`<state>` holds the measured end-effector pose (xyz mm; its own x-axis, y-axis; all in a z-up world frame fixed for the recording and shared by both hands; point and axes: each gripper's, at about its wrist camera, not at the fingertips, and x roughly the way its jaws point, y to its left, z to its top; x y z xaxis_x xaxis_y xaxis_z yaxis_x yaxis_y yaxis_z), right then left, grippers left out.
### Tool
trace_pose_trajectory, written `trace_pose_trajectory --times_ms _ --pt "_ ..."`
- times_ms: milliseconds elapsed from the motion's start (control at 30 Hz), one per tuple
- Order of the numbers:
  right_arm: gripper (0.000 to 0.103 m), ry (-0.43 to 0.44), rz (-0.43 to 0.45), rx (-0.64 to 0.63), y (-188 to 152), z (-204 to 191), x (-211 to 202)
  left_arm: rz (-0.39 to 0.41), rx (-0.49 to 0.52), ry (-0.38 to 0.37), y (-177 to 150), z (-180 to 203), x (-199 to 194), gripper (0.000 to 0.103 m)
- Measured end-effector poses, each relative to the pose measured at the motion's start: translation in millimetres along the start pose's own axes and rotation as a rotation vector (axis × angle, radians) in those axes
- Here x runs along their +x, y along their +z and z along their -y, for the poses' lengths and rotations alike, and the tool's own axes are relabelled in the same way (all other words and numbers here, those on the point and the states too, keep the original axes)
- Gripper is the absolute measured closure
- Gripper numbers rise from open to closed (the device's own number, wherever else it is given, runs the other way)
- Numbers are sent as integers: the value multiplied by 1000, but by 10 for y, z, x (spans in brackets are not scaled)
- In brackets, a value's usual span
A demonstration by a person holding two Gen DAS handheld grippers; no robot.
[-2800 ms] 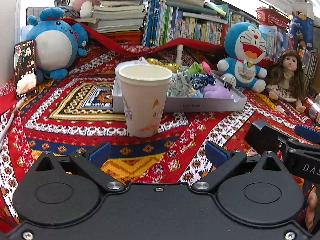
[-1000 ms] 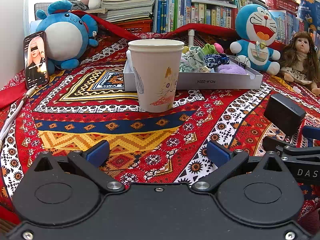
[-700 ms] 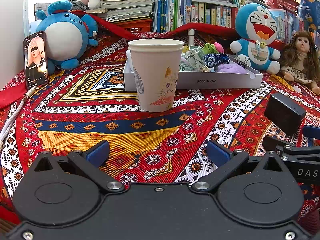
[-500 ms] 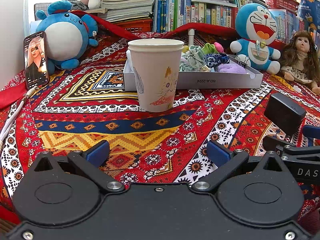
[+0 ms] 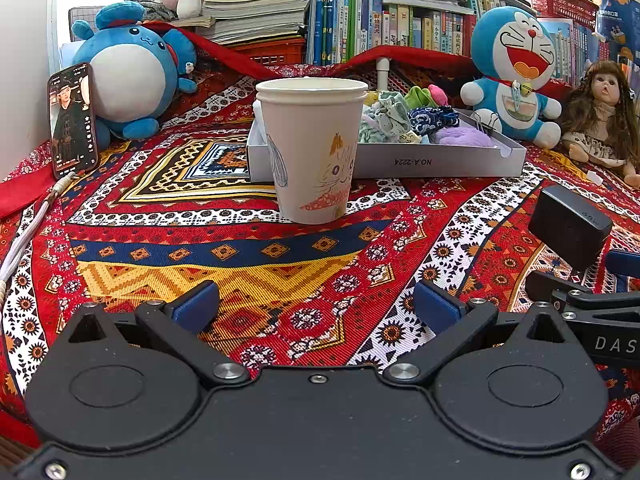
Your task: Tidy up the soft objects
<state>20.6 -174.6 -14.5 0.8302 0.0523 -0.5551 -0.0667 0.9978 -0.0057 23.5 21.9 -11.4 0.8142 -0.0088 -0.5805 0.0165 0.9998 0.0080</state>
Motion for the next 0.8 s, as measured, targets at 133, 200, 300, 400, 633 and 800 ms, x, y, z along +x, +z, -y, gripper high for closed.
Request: trace_pose_trajectory --times_ms 133,200,300,400,633,800 --pt "0 0 -1 0 0 1 0 0 0 0 -1 0 0 0" --pt "0 0 1 1 -2 2 -1 0 0 0 -1 0 0 0" --pt "0 0 0 -1 9 -4 5 0 0 0 2 1 1 0" --pt "0 0 0 0 -2 -6 3 0 0 0 0 1 0 0" --pt "0 0 0 0 -1 -8 3 0 0 0 3 2 1 0" --pt "0 0 0 0 0 -5 4 0 0 0 2 1 0 0"
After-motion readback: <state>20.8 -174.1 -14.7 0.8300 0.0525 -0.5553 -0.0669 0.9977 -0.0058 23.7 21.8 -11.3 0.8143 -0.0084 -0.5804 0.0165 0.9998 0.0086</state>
